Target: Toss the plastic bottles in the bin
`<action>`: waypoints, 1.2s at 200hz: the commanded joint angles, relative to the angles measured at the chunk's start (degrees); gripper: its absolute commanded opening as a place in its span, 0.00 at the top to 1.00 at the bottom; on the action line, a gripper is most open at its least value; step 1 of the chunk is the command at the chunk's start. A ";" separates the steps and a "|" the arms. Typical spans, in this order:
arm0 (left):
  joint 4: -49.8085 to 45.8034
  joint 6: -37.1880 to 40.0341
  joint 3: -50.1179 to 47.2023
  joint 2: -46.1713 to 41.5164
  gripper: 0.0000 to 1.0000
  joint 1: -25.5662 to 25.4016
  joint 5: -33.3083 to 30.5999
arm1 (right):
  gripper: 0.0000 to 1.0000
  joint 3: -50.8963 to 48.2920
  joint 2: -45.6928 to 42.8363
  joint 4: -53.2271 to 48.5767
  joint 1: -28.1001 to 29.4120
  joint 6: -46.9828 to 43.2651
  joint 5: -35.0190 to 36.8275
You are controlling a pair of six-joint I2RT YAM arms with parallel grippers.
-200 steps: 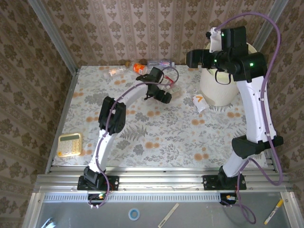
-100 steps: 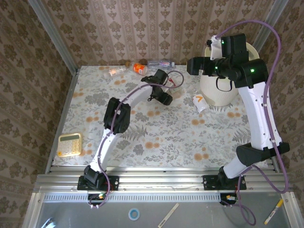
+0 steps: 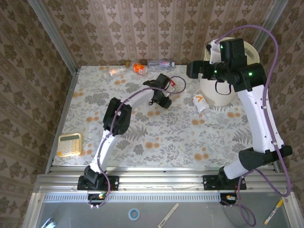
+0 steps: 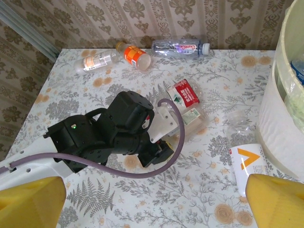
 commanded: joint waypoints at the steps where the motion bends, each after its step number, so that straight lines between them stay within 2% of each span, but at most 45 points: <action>1: 0.76 0.32 -2.18 -3.56 0.71 -0.94 0.36 | 0.01 -1.71 -1.93 2.14 0.24 1.11 -0.96; 50: 9.19 -1.36 -12.58 -12.12 0.86 -1.56 3.60 | 0.01 -4.52 -3.17 3.08 0.04 1.95 -1.84; 70: 13.96 -1.28 -18.22 -16.50 0.88 -1.73 5.84 | 0.01 -6.25 -3.93 4.07 -0.34 2.57 -2.45; 156: 31.79 -2.87 -32.06 -30.23 0.90 -3.16 17.42 | 0.00 -10.31 -3.92 1.23 -2.06 6.14 -3.46; 188: 36.04 -4.61 -33.16 -32.95 0.90 -4.21 20.91 | 0.00 -11.09 -2.10 -1.85 -3.74 8.40 -3.19; 240: 41.43 -6.98 -32.75 -35.55 0.90 -6.64 25.50 | 0.00 -17.27 -2.70 3.27 -5.39 12.29 -5.69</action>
